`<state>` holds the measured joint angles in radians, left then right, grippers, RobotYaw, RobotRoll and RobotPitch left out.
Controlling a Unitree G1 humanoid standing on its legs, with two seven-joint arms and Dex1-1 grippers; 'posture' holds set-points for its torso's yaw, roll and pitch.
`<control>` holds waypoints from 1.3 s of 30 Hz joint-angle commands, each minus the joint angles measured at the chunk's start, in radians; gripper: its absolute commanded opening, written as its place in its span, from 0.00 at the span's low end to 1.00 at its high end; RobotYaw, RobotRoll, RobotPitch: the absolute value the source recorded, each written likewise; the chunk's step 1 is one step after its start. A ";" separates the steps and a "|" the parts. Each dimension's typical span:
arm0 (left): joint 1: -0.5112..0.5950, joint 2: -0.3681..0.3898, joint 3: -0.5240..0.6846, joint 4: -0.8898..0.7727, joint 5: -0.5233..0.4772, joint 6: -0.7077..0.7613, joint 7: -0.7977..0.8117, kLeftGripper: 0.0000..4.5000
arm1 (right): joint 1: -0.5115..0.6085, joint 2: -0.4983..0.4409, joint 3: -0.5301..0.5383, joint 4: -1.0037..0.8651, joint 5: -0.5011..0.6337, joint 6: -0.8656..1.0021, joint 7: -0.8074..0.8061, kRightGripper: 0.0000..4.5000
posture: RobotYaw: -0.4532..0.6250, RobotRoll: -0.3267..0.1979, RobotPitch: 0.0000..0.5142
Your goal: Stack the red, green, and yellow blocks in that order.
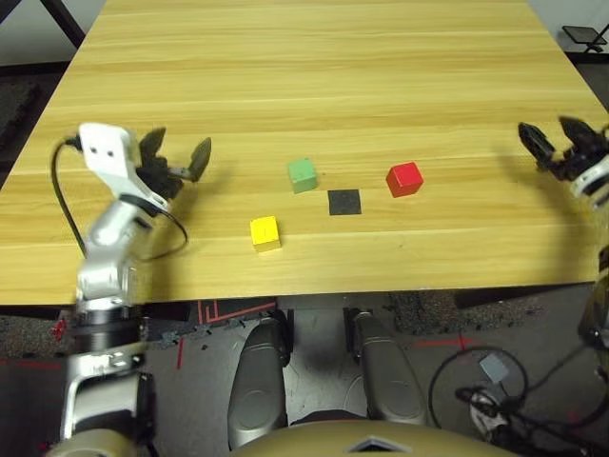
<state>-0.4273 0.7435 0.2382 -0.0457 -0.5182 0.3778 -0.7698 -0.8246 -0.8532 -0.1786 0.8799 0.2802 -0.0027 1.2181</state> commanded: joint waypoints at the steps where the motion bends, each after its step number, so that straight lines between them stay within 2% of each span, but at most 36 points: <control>1: -0.034 0.101 -0.059 -0.057 -0.064 0.128 -0.175 0.99 | 0.000 -0.044 0.110 -0.106 -0.035 0.086 0.220 1.00 | 0.49 0.47 0.43; 6: -0.095 0.133 -0.150 -0.138 -0.081 0.215 -0.251 0.99 | -0.108 -0.045 0.257 -0.106 -0.115 0.009 0.384 1.00 | 0.51 0.47 0.43; 12: -0.115 0.107 -0.213 -0.188 -0.067 0.259 -0.242 0.99 | -0.245 0.018 0.421 0.012 -0.139 -0.130 0.396 1.00 | 0.56 0.47 0.45; 17: -0.088 0.111 -0.249 -0.238 -0.049 0.272 -0.246 0.99 | -0.330 0.080 0.501 0.142 -0.179 -0.239 0.396 1.00 | 0.59 0.47 0.46; 23: -0.048 0.119 -0.265 -0.278 -0.028 0.266 -0.245 0.99 | -0.389 0.149 0.524 0.257 -0.241 -0.319 0.396 1.00 | 0.66 0.48 0.47; 30: -0.018 0.118 -0.249 -0.315 -0.034 0.299 -0.231 0.99 | -0.408 0.205 0.517 0.324 -0.315 -0.386 0.396 1.00 | 0.70 0.50 0.48; 33: -0.011 0.114 -0.236 -0.325 -0.038 0.310 -0.216 1.00 | -0.413 0.224 0.504 0.334 -0.344 -0.411 0.385 0.87 | 0.71 0.51 0.48; 38: 0.002 0.115 -0.221 -0.340 -0.042 0.320 -0.199 1.00 | -0.419 0.251 0.490 0.325 -0.372 -0.430 0.363 0.50 | 0.72 0.51 0.47; 39: 0.005 0.115 -0.219 -0.342 -0.043 0.322 -0.197 1.00 | -0.420 0.253 0.491 0.321 -0.379 -0.436 0.364 0.45 | 0.72 0.52 0.47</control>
<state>-0.4421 0.8506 0.0068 -0.3645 -0.5556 0.6886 -0.9696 -1.2364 -0.6013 0.3192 1.2012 -0.0749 -0.4249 1.5849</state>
